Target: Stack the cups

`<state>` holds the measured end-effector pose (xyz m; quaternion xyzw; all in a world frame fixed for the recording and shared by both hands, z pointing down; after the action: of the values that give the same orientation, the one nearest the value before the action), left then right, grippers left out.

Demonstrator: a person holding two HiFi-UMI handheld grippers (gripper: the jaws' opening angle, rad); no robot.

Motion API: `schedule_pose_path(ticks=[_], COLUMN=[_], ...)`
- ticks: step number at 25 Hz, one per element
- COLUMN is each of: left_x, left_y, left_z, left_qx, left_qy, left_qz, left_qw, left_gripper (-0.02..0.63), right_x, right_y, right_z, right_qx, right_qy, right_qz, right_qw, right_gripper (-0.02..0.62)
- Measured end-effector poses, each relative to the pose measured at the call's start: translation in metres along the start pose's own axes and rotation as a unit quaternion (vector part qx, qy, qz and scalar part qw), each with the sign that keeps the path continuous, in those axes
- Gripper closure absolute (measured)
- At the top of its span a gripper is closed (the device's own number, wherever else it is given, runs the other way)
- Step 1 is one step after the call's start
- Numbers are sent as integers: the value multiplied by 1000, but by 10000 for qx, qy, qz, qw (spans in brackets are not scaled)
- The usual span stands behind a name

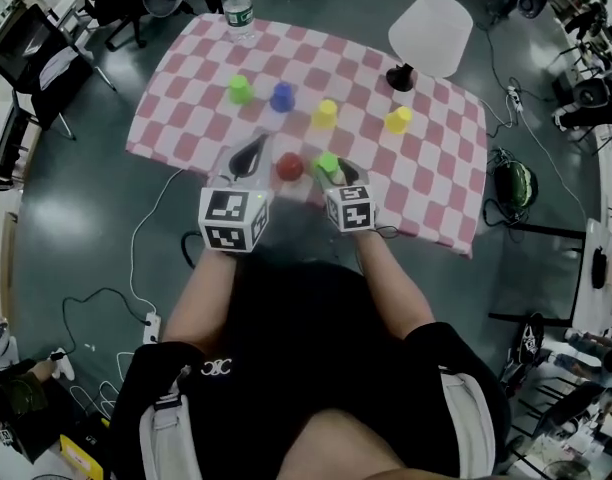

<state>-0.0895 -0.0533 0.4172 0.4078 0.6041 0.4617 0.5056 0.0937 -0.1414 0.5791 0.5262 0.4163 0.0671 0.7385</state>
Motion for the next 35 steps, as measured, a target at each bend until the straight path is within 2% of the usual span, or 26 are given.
schedule_pose_path(ticks=[14,18,21,27,35], left_x=[14,14,13,10,-3], left_y=[6,7,7,6,0], left_z=[-12,-13,-12,-12,-6], left_qx=[83,99,96,92,34], left_qy=[-201,-210,-210,-173,28], left_qz=[-55,-59,-51,-35,48], left_qw=[9997,9997,9997,9998,10000], left_gripper=[607,607,607,607,607], right_x=[-20,-21,-21,-3,46], right_y=[29,30,31,11,-72], right_z=[-11,-11,-10,-8,-5], right_qx=[140,91,-132,-286,-146], right_qy=[-144,-157,-185,-225,39], right_qz=[-399,-377,-351,205,1524], right_qw=[9990,9991,9991,9991,9882], right_gripper=[387,387,380,370,371])
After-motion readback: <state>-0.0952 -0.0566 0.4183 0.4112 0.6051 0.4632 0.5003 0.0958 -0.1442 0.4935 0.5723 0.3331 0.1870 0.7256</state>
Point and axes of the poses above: the fingertips, and each gripper's own axes: x backward along the fingers, z to its right, y out of its underside, the point moved 9 cm from there along x, backward along the fingers
